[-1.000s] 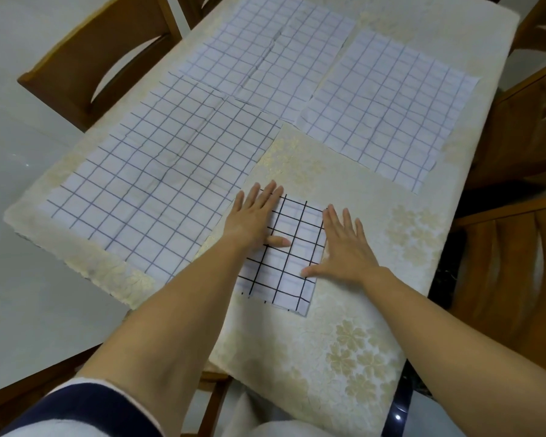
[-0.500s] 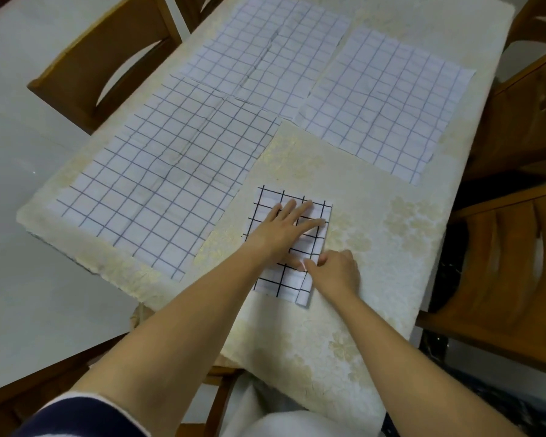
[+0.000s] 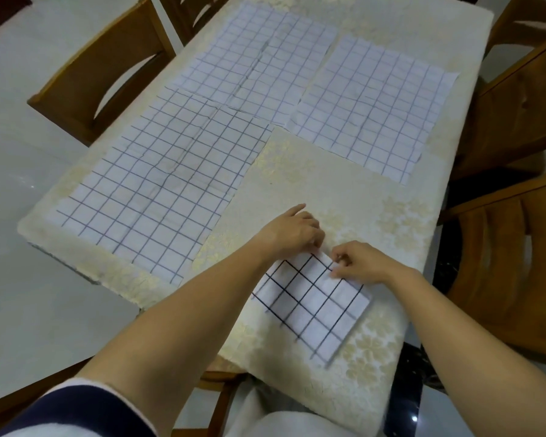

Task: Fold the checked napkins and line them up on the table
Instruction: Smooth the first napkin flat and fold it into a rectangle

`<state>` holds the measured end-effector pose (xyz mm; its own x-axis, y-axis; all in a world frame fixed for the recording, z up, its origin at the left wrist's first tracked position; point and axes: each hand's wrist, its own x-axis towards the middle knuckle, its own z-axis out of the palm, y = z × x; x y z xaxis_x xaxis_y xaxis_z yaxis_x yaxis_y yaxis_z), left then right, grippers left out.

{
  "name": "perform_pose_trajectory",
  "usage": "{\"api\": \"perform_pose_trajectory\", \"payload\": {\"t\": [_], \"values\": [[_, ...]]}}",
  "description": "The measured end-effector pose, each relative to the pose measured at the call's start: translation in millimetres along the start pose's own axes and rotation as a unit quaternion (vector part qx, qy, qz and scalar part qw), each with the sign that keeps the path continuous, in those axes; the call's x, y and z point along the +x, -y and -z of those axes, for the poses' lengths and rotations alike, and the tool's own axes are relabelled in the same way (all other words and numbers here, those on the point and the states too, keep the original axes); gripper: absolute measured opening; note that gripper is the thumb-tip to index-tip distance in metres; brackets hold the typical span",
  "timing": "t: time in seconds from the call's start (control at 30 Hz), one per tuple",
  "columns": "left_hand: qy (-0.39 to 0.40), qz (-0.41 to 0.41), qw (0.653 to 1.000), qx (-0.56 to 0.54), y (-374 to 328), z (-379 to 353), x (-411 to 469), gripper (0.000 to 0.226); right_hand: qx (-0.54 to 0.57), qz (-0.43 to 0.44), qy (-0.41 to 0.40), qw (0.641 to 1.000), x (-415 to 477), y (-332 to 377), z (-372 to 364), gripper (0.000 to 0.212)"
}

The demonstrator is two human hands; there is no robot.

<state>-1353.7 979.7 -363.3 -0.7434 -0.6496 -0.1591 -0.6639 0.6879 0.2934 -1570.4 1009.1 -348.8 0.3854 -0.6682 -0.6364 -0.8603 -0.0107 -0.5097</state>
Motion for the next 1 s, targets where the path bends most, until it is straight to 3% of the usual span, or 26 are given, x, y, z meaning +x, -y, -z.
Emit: {"api": "perform_pose_trajectory", "payload": {"t": [0.07, 0.27, 0.4, 0.53, 0.67, 0.77, 0.87, 1.0], "values": [[0.008, 0.052, 0.999, -0.013, 1, -2, -5, 0.015, 0.059, -0.026, -0.061, 0.996, 2, -5, 5, 0.013], [-0.007, 0.231, 0.966, -0.119, 20, -18, -20, 0.027, 0.145, -0.086, -0.196, 0.966, 11, -20, 0, 0.021], [-0.032, 0.266, 0.951, -0.154, 24, -22, -22, 0.029, 0.211, -0.118, -0.294, 0.925, 6, -34, -2, 0.019], [-0.044, 0.274, 0.946, -0.167, 22, -24, -23, 0.030, 0.226, -0.126, -0.326, 0.909, 7, -38, -6, 0.018], [-0.161, 0.310, 0.934, -0.081, 9, -31, -31, 0.039, 0.032, -0.152, -0.415, 0.897, 8, -28, -25, 0.050], [-0.247, 0.276, 0.927, -0.059, -24, -44, -34, 0.037, -0.065, -0.073, -0.427, 0.899, 9, -3, -50, 0.056], [-0.176, 0.258, 0.943, -0.116, -60, -66, -28, 0.048, -0.116, -0.020, -0.361, 0.925, 18, 20, -86, 0.052], [-0.084, 0.277, 0.954, -0.084, -66, -87, -33, 0.067, -0.191, -0.052, -0.282, 0.939, 21, 8, -110, 0.061]]}}
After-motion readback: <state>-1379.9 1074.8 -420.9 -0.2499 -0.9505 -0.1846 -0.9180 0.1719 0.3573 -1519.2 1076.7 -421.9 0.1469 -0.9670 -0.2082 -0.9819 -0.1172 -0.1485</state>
